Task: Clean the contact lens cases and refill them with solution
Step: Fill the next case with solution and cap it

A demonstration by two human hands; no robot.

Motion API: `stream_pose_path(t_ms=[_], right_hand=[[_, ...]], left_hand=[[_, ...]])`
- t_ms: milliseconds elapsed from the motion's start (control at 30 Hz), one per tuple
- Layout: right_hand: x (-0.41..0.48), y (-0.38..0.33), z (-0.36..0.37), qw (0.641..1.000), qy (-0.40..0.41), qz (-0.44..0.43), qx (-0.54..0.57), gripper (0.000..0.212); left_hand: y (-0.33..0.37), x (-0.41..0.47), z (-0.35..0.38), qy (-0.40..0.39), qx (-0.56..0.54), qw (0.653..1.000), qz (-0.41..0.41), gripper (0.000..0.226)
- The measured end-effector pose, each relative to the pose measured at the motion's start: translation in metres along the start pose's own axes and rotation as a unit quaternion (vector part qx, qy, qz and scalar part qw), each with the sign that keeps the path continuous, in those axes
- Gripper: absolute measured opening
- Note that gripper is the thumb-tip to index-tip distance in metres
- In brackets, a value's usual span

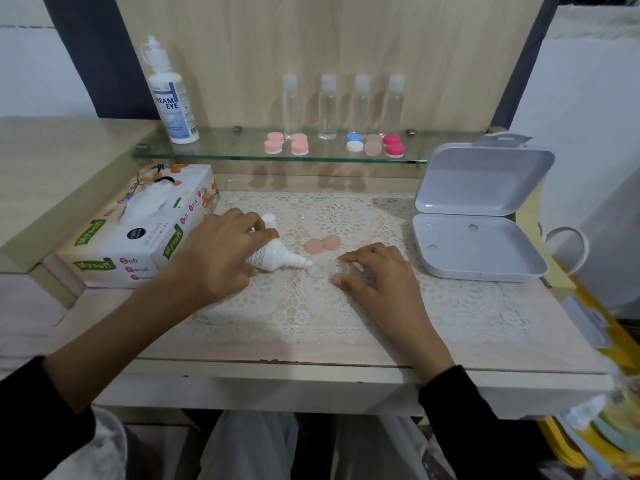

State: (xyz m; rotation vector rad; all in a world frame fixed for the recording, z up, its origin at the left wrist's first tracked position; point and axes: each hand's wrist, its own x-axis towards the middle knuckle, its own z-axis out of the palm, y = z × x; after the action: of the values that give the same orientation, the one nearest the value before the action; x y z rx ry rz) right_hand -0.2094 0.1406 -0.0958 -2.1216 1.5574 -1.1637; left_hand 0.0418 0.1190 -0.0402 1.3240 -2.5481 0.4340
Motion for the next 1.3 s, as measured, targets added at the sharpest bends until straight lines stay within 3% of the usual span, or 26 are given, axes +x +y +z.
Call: stream_pose_path(t_ms=[367,1300], right_hand=[[0.000,-0.001,0.001,1.000,0.001,0.001,0.002,0.027],[0.000,-0.001,0.000,1.000,-0.001,0.008,-0.001,0.027]], left_hand=[[0.007,0.013,-0.015,0.011,0.053,0.998,0.029,0.055],[0.008,0.016,-0.018,0.023,0.035,0.998,0.045,0.049]])
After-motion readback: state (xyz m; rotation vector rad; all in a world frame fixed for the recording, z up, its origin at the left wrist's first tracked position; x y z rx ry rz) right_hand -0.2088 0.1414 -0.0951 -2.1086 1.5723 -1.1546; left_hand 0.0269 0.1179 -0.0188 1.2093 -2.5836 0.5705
